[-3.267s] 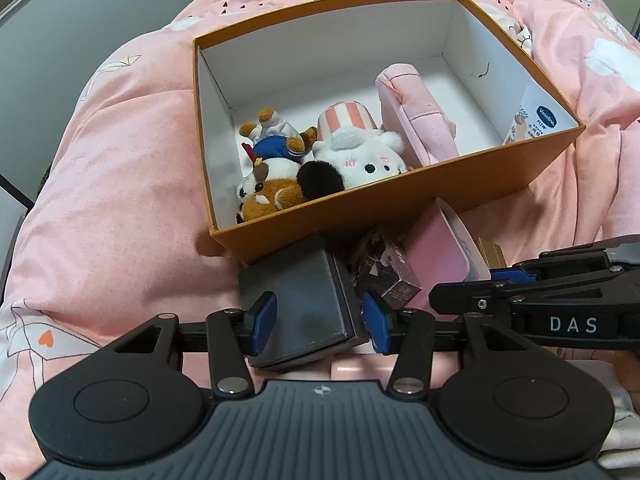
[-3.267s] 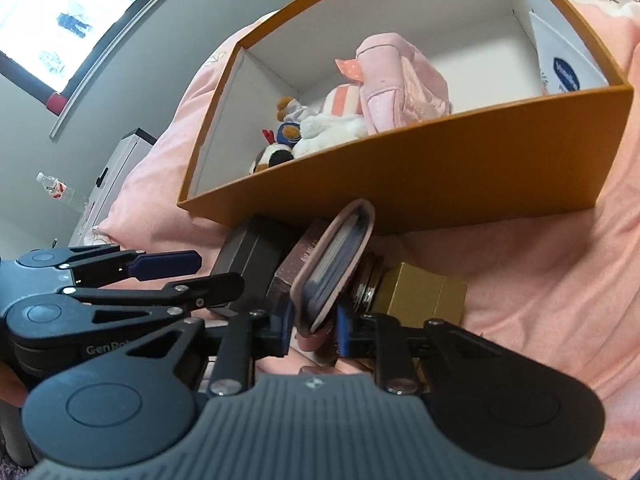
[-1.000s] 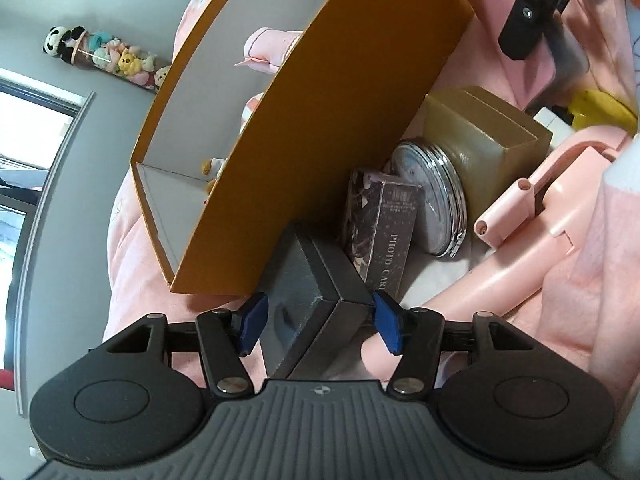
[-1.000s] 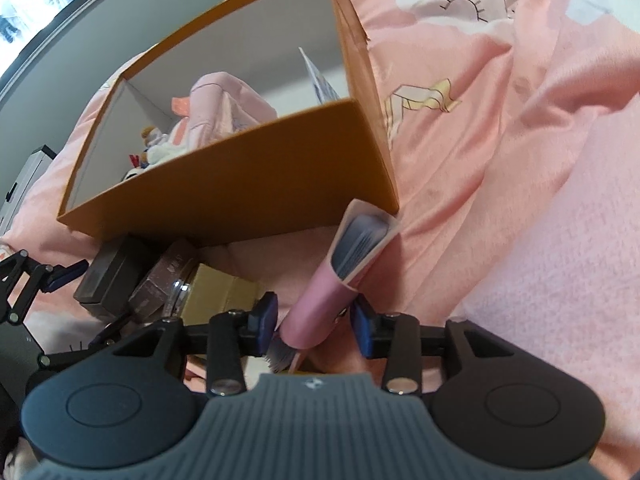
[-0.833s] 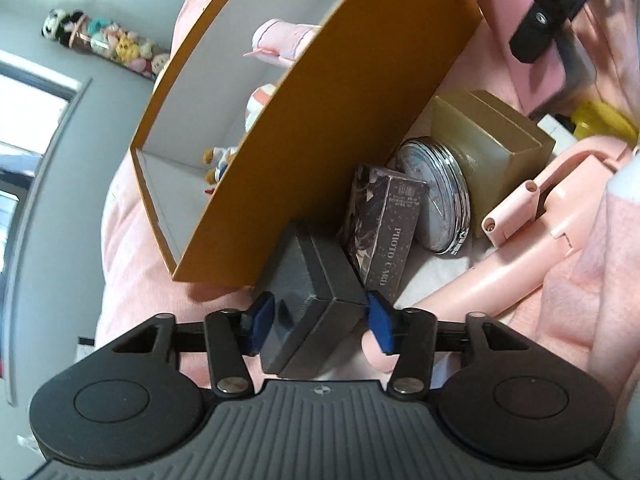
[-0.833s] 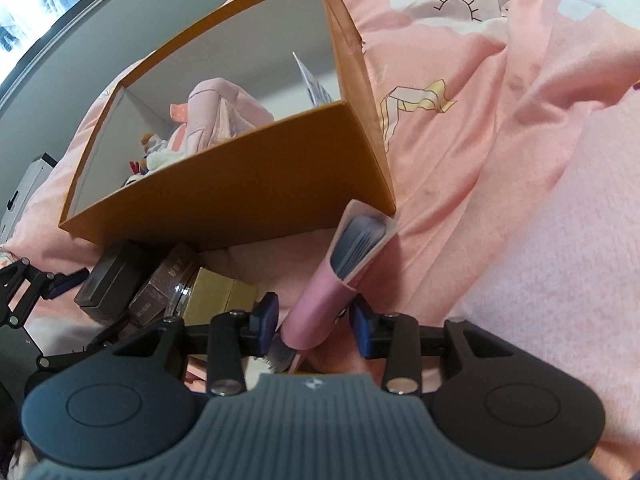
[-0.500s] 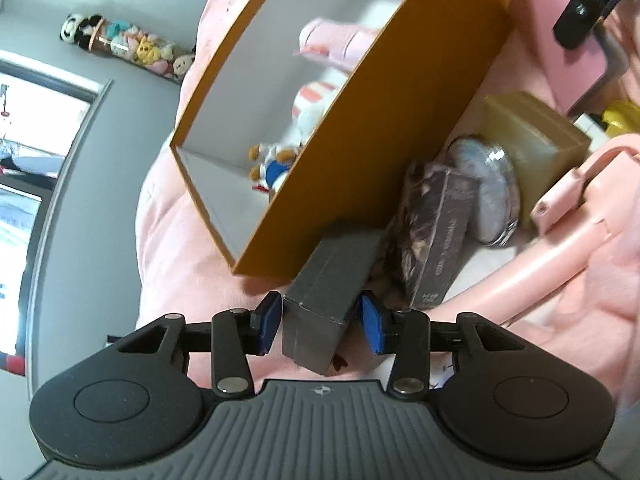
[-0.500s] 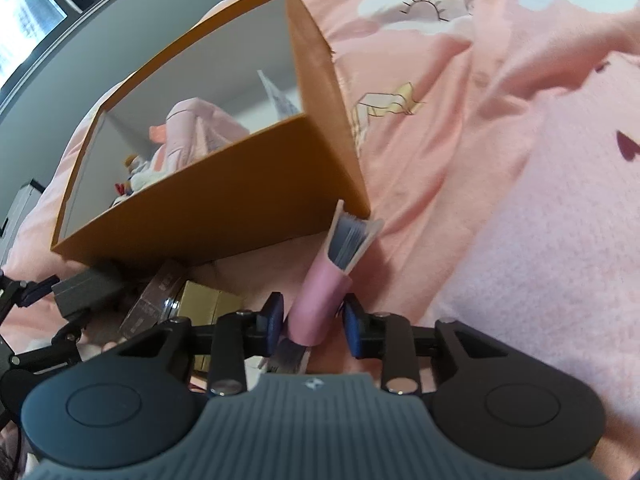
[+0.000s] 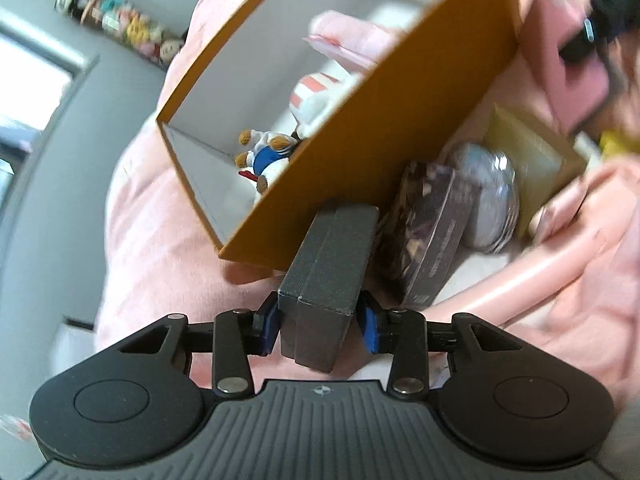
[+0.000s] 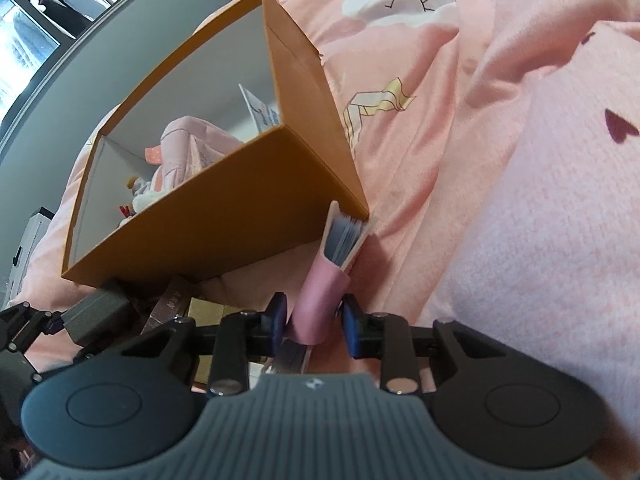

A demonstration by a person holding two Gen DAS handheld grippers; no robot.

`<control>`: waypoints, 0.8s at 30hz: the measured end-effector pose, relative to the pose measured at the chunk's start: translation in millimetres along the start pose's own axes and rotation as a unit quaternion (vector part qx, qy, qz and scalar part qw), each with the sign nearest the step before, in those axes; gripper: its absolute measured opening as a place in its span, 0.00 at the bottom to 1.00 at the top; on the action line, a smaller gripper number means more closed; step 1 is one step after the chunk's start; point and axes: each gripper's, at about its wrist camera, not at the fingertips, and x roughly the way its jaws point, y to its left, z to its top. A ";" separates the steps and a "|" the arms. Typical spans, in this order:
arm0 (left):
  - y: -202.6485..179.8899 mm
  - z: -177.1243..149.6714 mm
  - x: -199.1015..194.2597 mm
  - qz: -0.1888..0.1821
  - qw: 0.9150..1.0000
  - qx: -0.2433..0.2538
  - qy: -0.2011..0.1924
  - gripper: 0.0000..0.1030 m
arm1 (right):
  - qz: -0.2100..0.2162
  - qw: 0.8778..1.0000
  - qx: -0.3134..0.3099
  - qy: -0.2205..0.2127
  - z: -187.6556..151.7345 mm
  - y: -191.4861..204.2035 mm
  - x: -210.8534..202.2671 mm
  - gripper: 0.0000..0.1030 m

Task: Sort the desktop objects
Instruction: 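Grasp the black box with the left gripper while the right holds the pink case, then carry the black box and pink case into the shoebox with both grippers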

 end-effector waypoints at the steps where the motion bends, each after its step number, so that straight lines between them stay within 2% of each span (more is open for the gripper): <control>1: 6.7 0.6 -4.5 -0.018 1.000 -0.024 -0.002 0.44 | 0.001 1.000 -0.002 -0.001 0.1 0.8 -0.9 0.29; 3: 19.9 1.5 -11.6 -0.056 0.996 -0.065 -0.004 0.42 | 0.002 1.000 -0.008 -0.005 -0.7 2.8 -4.3 0.29; 7: 41.7 2.2 -29.3 -0.130 0.984 -0.122 -0.023 0.37 | 0.004 0.999 -0.028 -0.020 -2.9 9.2 -15.2 0.23; 12: 54.2 9.0 -48.3 -0.188 0.967 -0.166 -0.050 0.37 | 0.002 0.998 -0.055 -0.040 -6.3 17.0 -29.6 0.22; 16: 58.4 13.0 -62.5 -0.247 0.945 -0.199 -0.072 0.37 | 0.001 0.996 -0.070 -0.060 -9.8 24.6 -38.8 0.22; 20: 63.2 23.5 -63.4 -0.277 0.930 -0.225 -0.084 0.37 | 0.006 0.992 -0.097 -0.079 -14.0 36.4 -48.5 0.22; 24: 67.9 33.6 -70.9 -0.281 0.923 -0.241 -0.101 0.37 | 0.019 0.988 -0.121 -0.095 -14.2 45.9 -60.1 0.22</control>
